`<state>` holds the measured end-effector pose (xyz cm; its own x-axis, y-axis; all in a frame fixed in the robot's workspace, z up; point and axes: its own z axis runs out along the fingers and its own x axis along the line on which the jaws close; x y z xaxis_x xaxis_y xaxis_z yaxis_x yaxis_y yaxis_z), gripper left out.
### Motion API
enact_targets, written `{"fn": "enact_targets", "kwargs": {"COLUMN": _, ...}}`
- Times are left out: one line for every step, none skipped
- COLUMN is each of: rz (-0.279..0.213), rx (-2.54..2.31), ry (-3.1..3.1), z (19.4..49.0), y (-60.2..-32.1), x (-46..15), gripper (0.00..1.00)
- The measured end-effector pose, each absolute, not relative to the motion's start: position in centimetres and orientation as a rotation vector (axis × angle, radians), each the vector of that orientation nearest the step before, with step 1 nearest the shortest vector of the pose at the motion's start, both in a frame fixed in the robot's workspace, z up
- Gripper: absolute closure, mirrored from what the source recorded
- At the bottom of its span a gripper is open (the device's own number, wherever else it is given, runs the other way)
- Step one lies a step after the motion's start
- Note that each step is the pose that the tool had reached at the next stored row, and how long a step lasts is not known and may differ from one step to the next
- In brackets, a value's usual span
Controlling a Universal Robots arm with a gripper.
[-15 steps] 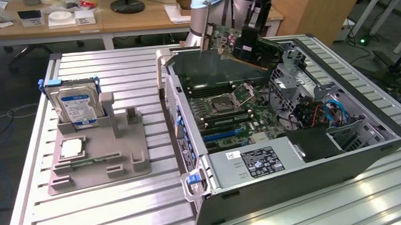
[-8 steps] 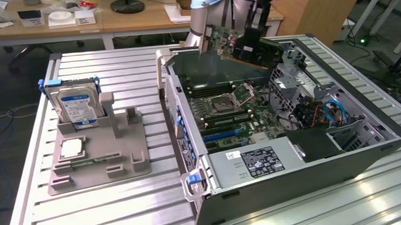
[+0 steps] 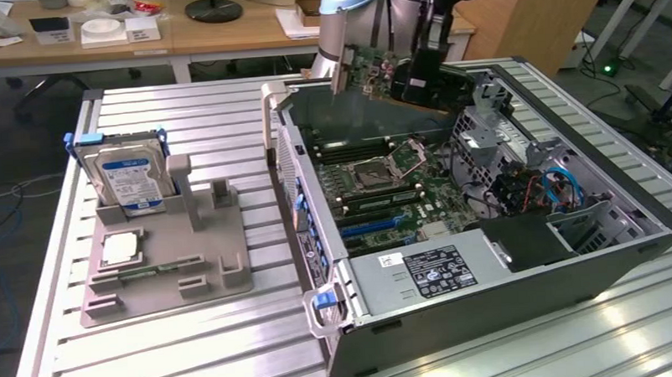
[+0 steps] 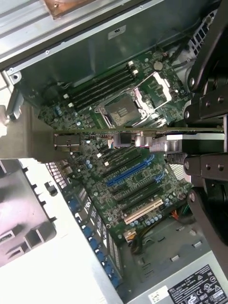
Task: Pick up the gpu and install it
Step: 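Insert the gpu into the slot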
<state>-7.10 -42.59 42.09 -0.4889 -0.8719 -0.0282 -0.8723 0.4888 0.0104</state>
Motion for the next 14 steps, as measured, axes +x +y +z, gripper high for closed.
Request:
{"fn": "enact_targets", "kwargs": {"rz": 0.036, "rx": -1.593, "ry": 2.685, "z": 42.09, "y": -42.59, "x": -7.1, "gripper": 0.72}}
{"fn": "enact_targets", "kwargs": {"rz": 0.037, "rx": -1.608, "ry": 2.676, "z": 42.08, "y": -42.6, "x": -7.09, "gripper": 0.72}}
{"fn": "enact_targets", "kwargs": {"rz": 0.037, "rx": -1.623, "ry": 2.668, "z": 42.08, "y": -42.6, "x": -7.1, "gripper": 0.72}}
{"fn": "enact_targets", "kwargs": {"rz": 0.037, "rx": -1.638, "ry": 2.659, "z": 42.08, "y": -42.61, "x": -7.09, "gripper": 0.72}}
{"fn": "enact_targets", "kwargs": {"rz": 0.037, "rx": -1.651, "ry": 2.651, "z": 42.07, "y": -42.61, "x": -7.1, "gripper": 0.72}}
{"fn": "enact_targets", "kwargs": {"rz": 0.037, "rx": -1.667, "ry": 2.641, "z": 42.07, "y": -42.62, "x": -7.1, "gripper": 0.72}}
{"fn": "enact_targets", "kwargs": {"rz": 0.037, "rx": -1.68, "ry": 2.633, "z": 42.06, "y": -42.62, "x": -7.1, "gripper": 0.72}}
{"fn": "enact_targets", "kwargs": {"rz": 0.038, "rx": -1.693, "ry": 2.625, "z": 42.06, "y": -42.63, "x": -7.1, "gripper": 0.72}}
{"fn": "enact_targets", "kwargs": {"rz": 0.038, "rx": -1.706, "ry": 2.616, "z": 42.06, "y": -42.63, "x": -7.1, "gripper": 0.72}}
{"fn": "enact_targets", "kwargs": {"rz": 0.038, "rx": -1.719, "ry": 2.608, "z": 42.05, "y": -42.64, "x": -7.1, "gripper": 0.72}}
{"fn": "enact_targets", "kwargs": {"rz": 0.038, "rx": -1.733, "ry": 2.599, "z": 42.05, "y": -42.64, "x": -7.1, "gripper": 0.72}}
{"fn": "enact_targets", "kwargs": {"rz": 0.038, "rx": -1.748, "ry": 2.589, "z": 42.04, "y": -42.65, "x": -7.1, "gripper": 0.72}}
{"fn": "enact_targets", "kwargs": {"rz": 0.038, "rx": -1.766, "ry": 2.577, "z": 42.03, "y": -42.65, "x": -7.1, "gripper": 0.72}}
{"fn": "enact_targets", "kwargs": {"rz": 0.038, "rx": -1.782, "ry": 2.565, "z": 42.03, "y": -42.65, "x": -7.09, "gripper": 0.72}}
